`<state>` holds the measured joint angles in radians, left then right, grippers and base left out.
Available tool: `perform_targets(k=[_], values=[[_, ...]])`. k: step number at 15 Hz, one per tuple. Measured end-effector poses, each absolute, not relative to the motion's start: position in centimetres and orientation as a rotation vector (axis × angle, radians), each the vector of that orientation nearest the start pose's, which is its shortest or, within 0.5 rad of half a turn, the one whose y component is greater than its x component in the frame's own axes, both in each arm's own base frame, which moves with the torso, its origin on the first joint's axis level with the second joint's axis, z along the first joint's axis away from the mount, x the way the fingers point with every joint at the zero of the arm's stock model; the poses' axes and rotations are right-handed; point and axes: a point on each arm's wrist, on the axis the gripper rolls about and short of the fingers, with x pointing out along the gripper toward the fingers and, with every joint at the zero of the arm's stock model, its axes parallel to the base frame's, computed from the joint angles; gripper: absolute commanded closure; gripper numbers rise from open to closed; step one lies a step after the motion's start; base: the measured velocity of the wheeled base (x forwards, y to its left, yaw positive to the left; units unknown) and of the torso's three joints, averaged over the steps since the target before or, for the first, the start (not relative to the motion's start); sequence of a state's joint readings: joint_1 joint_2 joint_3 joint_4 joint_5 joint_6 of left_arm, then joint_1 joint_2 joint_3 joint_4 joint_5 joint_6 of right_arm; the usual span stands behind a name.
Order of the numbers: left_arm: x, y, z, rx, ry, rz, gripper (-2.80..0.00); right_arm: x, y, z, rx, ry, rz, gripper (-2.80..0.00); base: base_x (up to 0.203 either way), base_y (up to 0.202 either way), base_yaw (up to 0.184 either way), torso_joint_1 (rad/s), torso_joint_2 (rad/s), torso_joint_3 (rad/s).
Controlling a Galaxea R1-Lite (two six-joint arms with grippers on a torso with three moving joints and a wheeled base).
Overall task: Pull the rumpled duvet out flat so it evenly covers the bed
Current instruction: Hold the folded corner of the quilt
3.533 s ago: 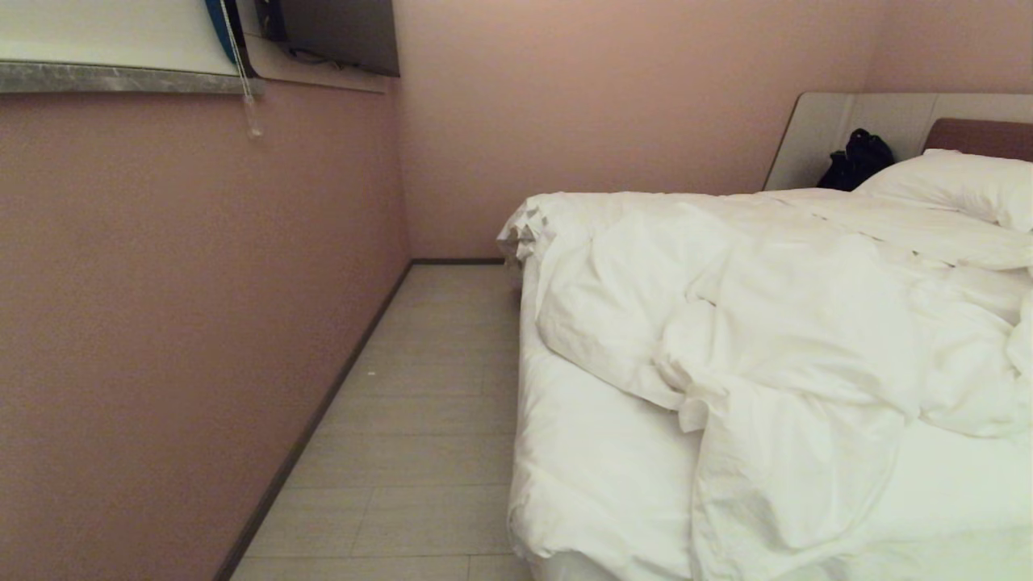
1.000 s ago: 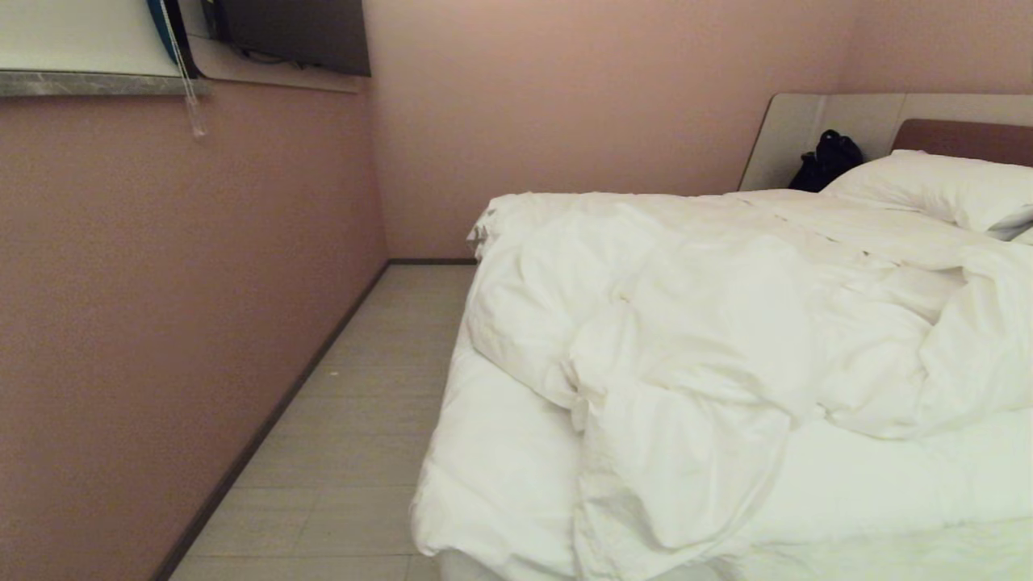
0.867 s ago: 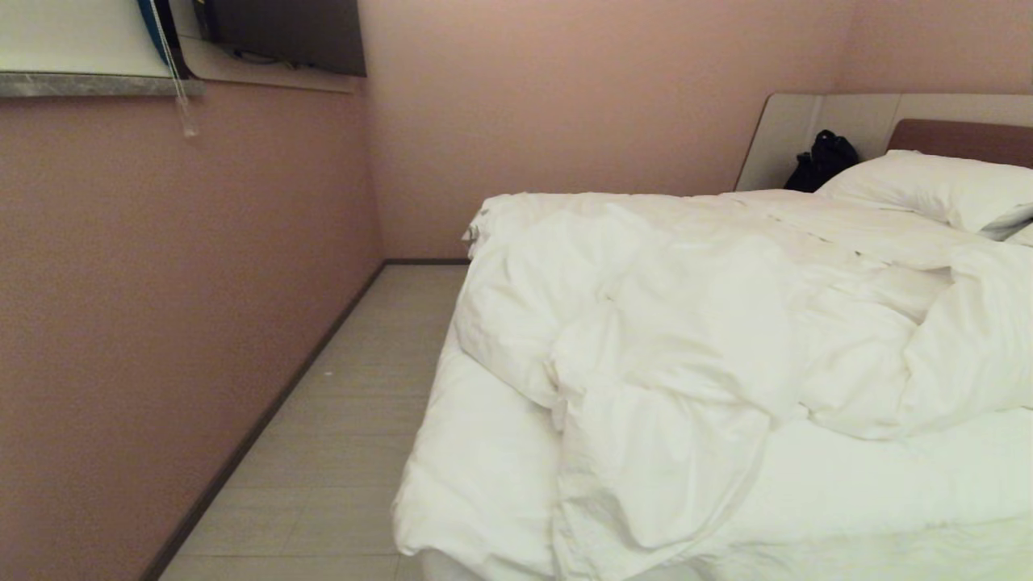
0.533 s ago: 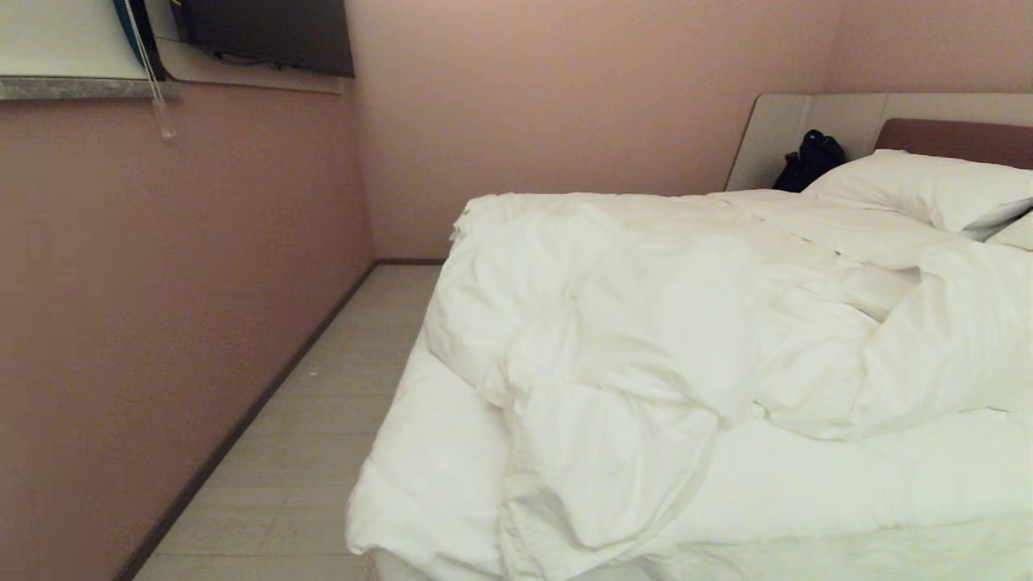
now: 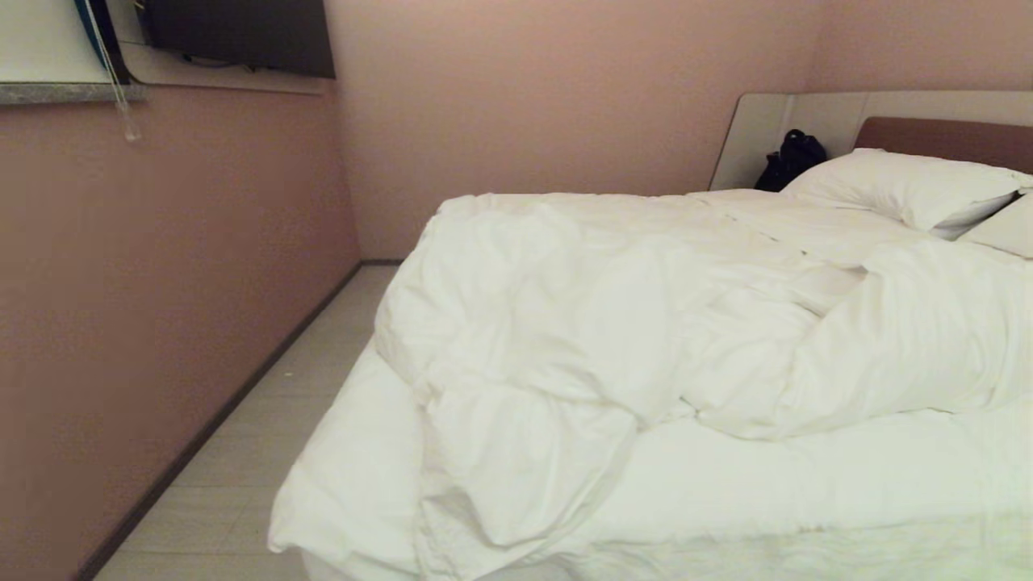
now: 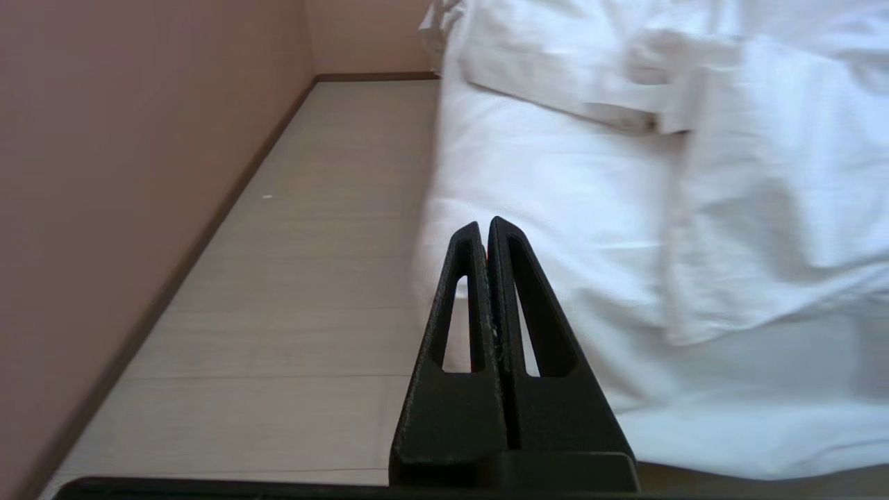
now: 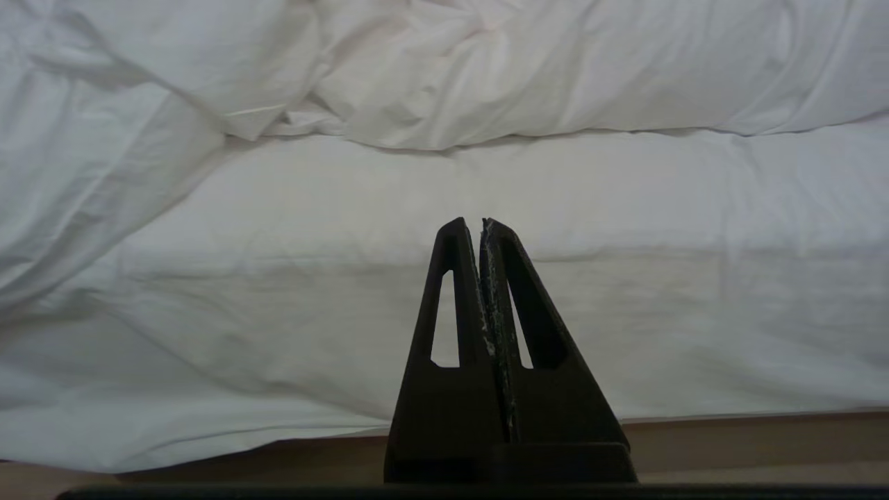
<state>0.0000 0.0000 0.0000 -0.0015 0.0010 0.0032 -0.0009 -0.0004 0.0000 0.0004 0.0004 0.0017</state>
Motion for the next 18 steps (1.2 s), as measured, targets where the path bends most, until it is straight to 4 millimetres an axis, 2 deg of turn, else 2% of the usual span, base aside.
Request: perform_targets(k=[18], values=[[-2.28,0.00,7.56,0.001,-0.001,0.001,0.00,-2.28,0.00,7.55,0.002,0.000,-0.001,0.00,0.000,-0.193,0.000,0.004,0.00,0.002]])
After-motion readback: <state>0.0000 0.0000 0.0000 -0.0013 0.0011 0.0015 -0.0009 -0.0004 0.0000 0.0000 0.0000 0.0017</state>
